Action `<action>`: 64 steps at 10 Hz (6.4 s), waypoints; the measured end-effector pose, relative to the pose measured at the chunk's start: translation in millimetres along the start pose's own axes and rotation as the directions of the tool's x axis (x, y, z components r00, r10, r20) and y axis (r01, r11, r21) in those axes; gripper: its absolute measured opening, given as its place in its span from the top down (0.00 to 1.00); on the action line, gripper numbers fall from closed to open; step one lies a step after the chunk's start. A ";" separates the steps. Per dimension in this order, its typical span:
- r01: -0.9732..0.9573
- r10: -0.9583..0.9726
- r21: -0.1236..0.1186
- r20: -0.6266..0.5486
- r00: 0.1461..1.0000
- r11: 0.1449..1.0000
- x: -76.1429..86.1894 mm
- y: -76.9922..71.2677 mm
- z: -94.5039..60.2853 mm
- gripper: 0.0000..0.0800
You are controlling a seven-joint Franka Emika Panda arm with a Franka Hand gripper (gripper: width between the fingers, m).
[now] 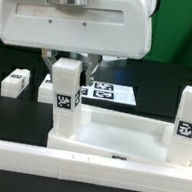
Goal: Assemble desk
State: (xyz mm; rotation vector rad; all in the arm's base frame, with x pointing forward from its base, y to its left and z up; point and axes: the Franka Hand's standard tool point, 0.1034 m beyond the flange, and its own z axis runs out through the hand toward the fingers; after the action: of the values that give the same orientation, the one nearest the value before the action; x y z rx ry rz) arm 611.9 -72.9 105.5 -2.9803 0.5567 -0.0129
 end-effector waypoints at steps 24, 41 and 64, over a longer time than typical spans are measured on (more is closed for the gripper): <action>0.188 -0.189 -0.015 -0.111 0.976 0.982 18.5 -34.8 -11.1 0.19; -0.696 0.701 0.094 -0.038 0.712 0.712 21.1 -22.7 -8.4 0.35; -0.915 0.916 0.062 0.022 0.401 0.399 13.2 -32.3 -1.9 0.63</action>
Offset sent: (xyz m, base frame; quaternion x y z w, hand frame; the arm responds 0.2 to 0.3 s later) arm 0.0110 0.0169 -0.0030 0.0091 -0.0147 0.2647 0.9642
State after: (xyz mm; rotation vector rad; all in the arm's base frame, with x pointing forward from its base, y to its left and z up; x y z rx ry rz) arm 635.7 -47.9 110.8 -2.1525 2.0680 0.0387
